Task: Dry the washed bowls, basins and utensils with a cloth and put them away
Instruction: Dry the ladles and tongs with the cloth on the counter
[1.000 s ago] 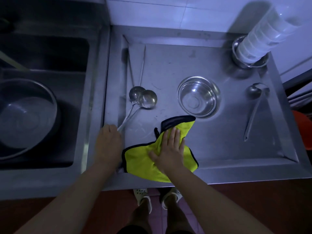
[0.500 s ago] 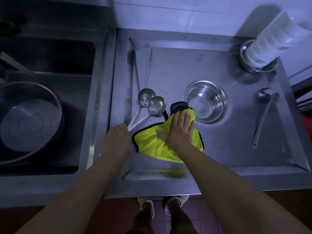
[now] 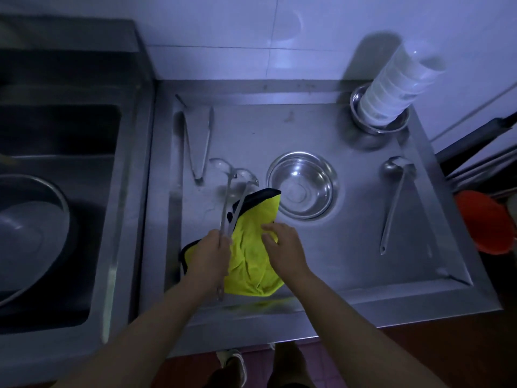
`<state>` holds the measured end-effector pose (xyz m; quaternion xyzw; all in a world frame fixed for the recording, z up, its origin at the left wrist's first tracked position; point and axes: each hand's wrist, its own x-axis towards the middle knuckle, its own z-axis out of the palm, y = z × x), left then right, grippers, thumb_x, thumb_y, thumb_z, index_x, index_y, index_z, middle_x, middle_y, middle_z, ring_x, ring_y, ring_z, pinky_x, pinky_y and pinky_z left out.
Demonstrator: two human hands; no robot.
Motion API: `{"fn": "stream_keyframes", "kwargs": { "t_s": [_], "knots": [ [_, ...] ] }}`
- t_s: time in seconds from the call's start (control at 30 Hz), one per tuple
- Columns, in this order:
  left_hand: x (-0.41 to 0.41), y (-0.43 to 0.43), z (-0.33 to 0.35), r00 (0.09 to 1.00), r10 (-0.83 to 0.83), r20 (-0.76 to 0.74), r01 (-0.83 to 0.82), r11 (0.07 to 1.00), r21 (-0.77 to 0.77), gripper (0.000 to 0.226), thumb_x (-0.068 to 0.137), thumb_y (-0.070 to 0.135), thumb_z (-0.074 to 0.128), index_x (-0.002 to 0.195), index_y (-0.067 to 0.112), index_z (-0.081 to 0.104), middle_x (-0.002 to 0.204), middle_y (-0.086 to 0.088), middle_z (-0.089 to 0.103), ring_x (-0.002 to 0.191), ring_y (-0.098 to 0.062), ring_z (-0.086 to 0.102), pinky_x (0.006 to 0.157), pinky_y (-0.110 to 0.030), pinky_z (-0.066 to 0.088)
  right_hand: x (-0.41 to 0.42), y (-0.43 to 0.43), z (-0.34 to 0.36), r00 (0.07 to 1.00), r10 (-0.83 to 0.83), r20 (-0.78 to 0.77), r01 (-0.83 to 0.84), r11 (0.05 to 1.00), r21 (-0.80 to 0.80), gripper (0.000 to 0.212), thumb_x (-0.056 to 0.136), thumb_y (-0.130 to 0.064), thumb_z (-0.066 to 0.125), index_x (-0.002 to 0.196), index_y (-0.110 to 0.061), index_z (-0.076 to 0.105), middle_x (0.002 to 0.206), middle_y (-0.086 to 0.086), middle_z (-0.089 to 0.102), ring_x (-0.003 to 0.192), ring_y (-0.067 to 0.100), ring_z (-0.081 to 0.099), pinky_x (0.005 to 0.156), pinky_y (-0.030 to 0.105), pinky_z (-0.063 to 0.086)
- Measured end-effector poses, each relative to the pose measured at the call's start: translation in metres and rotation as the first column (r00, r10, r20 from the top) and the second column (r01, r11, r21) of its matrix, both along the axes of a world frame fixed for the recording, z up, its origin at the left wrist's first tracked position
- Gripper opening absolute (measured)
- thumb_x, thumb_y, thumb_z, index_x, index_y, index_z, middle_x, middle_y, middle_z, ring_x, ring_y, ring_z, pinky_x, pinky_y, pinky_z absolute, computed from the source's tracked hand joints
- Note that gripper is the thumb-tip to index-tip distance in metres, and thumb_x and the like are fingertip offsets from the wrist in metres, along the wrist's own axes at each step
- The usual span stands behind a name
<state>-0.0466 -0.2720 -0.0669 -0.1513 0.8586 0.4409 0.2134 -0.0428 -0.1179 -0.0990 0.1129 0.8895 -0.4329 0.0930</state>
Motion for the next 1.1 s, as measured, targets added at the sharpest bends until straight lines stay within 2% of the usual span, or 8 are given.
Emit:
{"fn": "stream_keyframes", "kwargs": {
  "t_s": [0.13, 0.27, 0.37, 0.47, 0.57, 0.7, 0.87, 1.1],
  "knots": [
    [-0.005, 0.035, 0.002, 0.937, 0.174, 0.303, -0.289, 0.873, 0.393, 0.036, 0.1, 0.018, 0.041, 0.065, 0.008, 0.046, 0.053, -0.007, 0.042, 0.037, -0.013, 0.04, 0.044, -0.025, 0.037, -0.019, 0.021, 0.008, 0.983, -0.027, 0.181, 0.056, 0.985, -0.162, 0.03, 0.097, -0.02, 0.049, 0.103, 0.005, 0.066, 0.104, 0.02, 0.065, 0.088, 0.022, 0.058, 0.073, 0.03, 0.041],
    [-0.006, 0.072, 0.001, 0.977, -0.11, 0.185, 0.07, 0.976, 0.208, 0.041, 0.097, 0.015, 0.042, 0.056, 0.01, 0.043, 0.045, -0.002, 0.047, 0.041, -0.014, 0.045, 0.05, -0.026, 0.039, -0.044, 0.037, 0.017, 0.921, -0.066, 0.383, 0.246, 0.861, -0.446, 0.024, 0.097, -0.018, 0.046, 0.085, 0.0, 0.058, 0.09, 0.022, 0.061, 0.075, 0.015, 0.054, 0.064, 0.023, 0.043],
    [-0.004, 0.104, -0.004, 0.971, -0.222, 0.092, 0.213, 0.973, 0.091, 0.027, 0.098, 0.018, 0.04, 0.073, 0.026, 0.044, 0.067, 0.005, 0.048, 0.06, -0.009, 0.046, 0.058, -0.024, 0.038, -0.061, 0.05, 0.027, 0.892, -0.064, 0.448, 0.327, 0.774, -0.542, 0.01, 0.096, -0.011, 0.047, 0.089, -0.005, 0.052, 0.08, 0.013, 0.056, 0.064, 0.013, 0.058, 0.055, 0.018, 0.046],
    [-0.004, 0.134, -0.007, 0.917, -0.399, 0.006, 0.399, 0.916, -0.038, 0.013, 0.099, 0.028, 0.039, 0.095, 0.018, 0.046, 0.078, 0.002, 0.054, 0.074, -0.021, 0.057, 0.061, -0.028, 0.037, -0.071, 0.076, 0.026, 0.906, -0.208, 0.368, 0.351, 0.855, -0.381, 0.01, 0.095, -0.008, 0.046, 0.085, -0.006, 0.048, 0.067, 0.006, 0.048, 0.049, 0.005, 0.051, 0.045, 0.016, 0.038],
    [-0.015, 0.163, -0.002, 0.808, -0.586, -0.065, 0.58, 0.809, -0.097, 0.024, 0.098, 0.039, 0.041, 0.084, 0.019, 0.04, 0.079, -0.002, 0.058, 0.081, -0.024, 0.059, 0.061, -0.034, 0.036, -0.078, 0.126, 0.023, 0.929, -0.311, 0.201, 0.343, 0.927, -0.151, 0.013, 0.098, -0.016, 0.042, 0.096, -0.005, 0.049, 0.079, 0.008, 0.053, 0.075, 0.023, 0.052, 0.062, 0.025, 0.033],
    [-0.048, 0.189, 0.004, 0.824, -0.542, -0.164, 0.507, 0.835, -0.213, 0.023, 0.095, 0.036, 0.044, 0.08, 0.02, 0.042, 0.086, -0.004, 0.06, 0.086, -0.023, 0.058, 0.064, -0.032, 0.035, -0.087, 0.211, 0.027, 0.922, -0.384, -0.046, 0.387, 0.914, 0.124, 0.014, 0.095, -0.008, 0.042, 0.098, 0.0, 0.053, 0.093, 0.019, 0.054, 0.085, 0.032, 0.052, 0.072, 0.032, 0.037],
    [-0.075, 0.205, 0.003, 0.839, -0.501, -0.209, 0.444, 0.855, -0.268, 0.019, 0.095, 0.025, 0.046, 0.083, 0.012, 0.052, 0.082, -0.005, 0.06, 0.075, -0.019, 0.056, 0.059, -0.03, 0.029, -0.101, 0.286, 0.021, 0.897, -0.442, 0.007, 0.418, 0.852, 0.316, 0.035, 0.097, -0.011, 0.039, 0.131, 0.0, 0.044, 0.129, 0.022, 0.047, 0.115, 0.035, 0.047, 0.086, 0.033, 0.035],
    [-0.074, 0.183, -0.004, 0.903, -0.404, -0.148, 0.354, 0.893, -0.278, 0.011, 0.092, 0.021, 0.049, 0.087, 0.017, 0.059, 0.084, 0.003, 0.063, 0.077, -0.017, 0.058, 0.067, -0.032, 0.044, -0.109, 0.302, -0.016, 0.817, -0.566, -0.108, 0.547, 0.703, 0.454, 0.031, 0.096, -0.014, 0.046, 0.124, -0.001, 0.046, 0.117, 0.026, 0.053, 0.11, 0.041, 0.049, 0.085, 0.051, 0.044]
  ]
}}
